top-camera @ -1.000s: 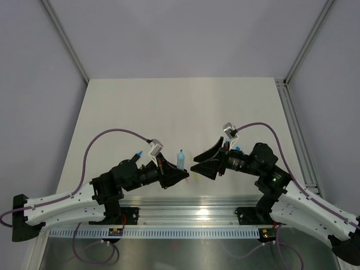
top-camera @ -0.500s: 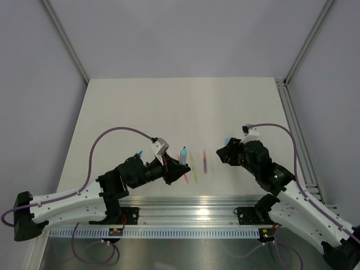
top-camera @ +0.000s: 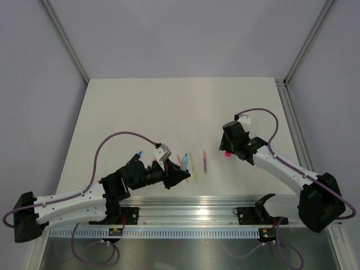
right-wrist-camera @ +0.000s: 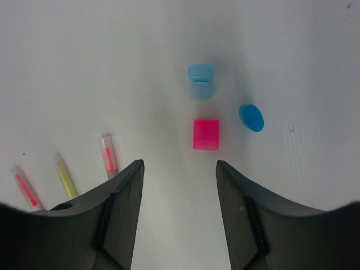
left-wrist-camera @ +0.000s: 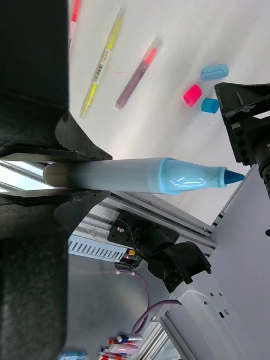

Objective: Insert the pens into the pen caps
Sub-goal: Insert the pen cap onto the pen.

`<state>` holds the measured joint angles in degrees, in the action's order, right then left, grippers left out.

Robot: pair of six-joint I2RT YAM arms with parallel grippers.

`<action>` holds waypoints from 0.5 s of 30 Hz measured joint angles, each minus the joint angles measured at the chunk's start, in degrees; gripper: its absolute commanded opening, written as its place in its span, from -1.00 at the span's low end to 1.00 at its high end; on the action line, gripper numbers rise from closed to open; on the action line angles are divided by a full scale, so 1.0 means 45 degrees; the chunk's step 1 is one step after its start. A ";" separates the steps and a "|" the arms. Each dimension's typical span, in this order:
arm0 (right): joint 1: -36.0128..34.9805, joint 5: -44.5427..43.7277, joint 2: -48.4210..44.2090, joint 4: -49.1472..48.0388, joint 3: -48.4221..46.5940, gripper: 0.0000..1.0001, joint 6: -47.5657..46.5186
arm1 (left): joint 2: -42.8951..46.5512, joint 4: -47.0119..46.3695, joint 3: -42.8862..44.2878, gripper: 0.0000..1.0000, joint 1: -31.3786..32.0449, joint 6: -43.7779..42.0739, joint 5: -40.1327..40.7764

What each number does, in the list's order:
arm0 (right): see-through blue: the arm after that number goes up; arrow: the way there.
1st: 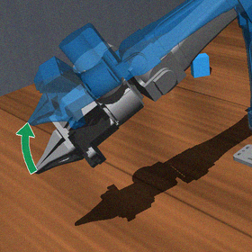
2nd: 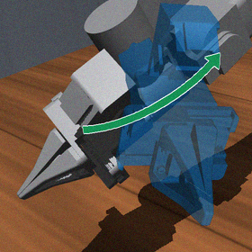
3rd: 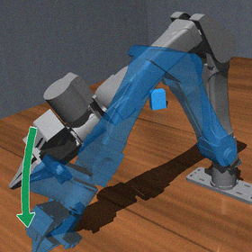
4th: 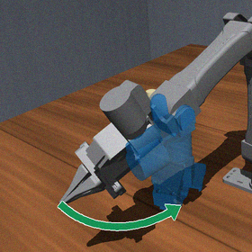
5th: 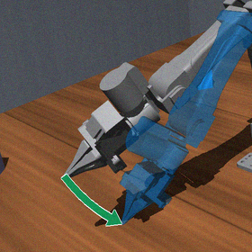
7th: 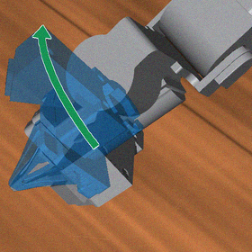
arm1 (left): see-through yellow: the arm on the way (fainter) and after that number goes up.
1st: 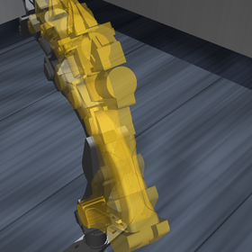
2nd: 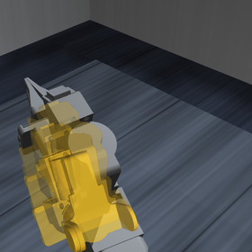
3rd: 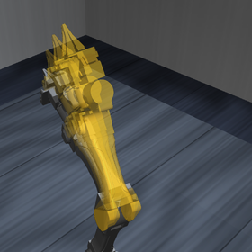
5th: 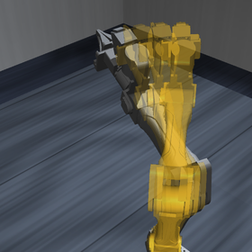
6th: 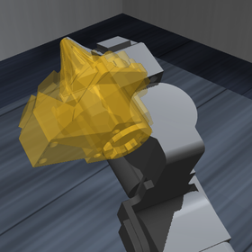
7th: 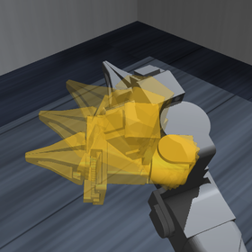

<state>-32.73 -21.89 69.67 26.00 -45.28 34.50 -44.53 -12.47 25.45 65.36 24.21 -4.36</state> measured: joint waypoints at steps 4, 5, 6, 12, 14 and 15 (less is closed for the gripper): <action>0.0461 -0.0253 0.0442 -0.0015 -0.0034 0.14 -0.0010 | 0.0393 -0.0039 -0.0214 -1.00 -0.0049 -0.0165 0.0005; 0.0534 -0.0267 0.0442 -0.0015 -0.0034 0.12 -0.0010 | 0.0466 -0.0117 -0.0267 -1.00 -0.0068 -0.0194 0.0000; 0.0641 -0.0248 0.0413 -0.0058 -0.0029 0.11 -0.0010 | 0.0510 -0.0185 -0.0311 -1.00 -0.0102 -0.0199 0.0000; 0.1413 0.0413 0.0432 -0.0792 0.0131 0.11 -0.0189 | 0.0355 -0.0563 -0.0549 -1.00 -0.0340 -0.0194 -0.0340; 0.1457 0.0651 0.0855 -0.0967 0.0015 0.13 -0.0364 | 0.0243 -0.0593 -0.0549 -1.00 -0.0379 -0.0194 -0.0389; 0.1481 0.0772 0.1200 -0.1083 -0.0087 0.14 -0.0457 | 0.0194 -0.0588 -0.0549 -1.00 -0.0389 -0.0194 -0.0427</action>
<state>-26.06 -18.41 75.07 21.12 -45.67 32.45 -43.66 -15.11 22.98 63.61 23.33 -6.28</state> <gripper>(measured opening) 0.559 0.195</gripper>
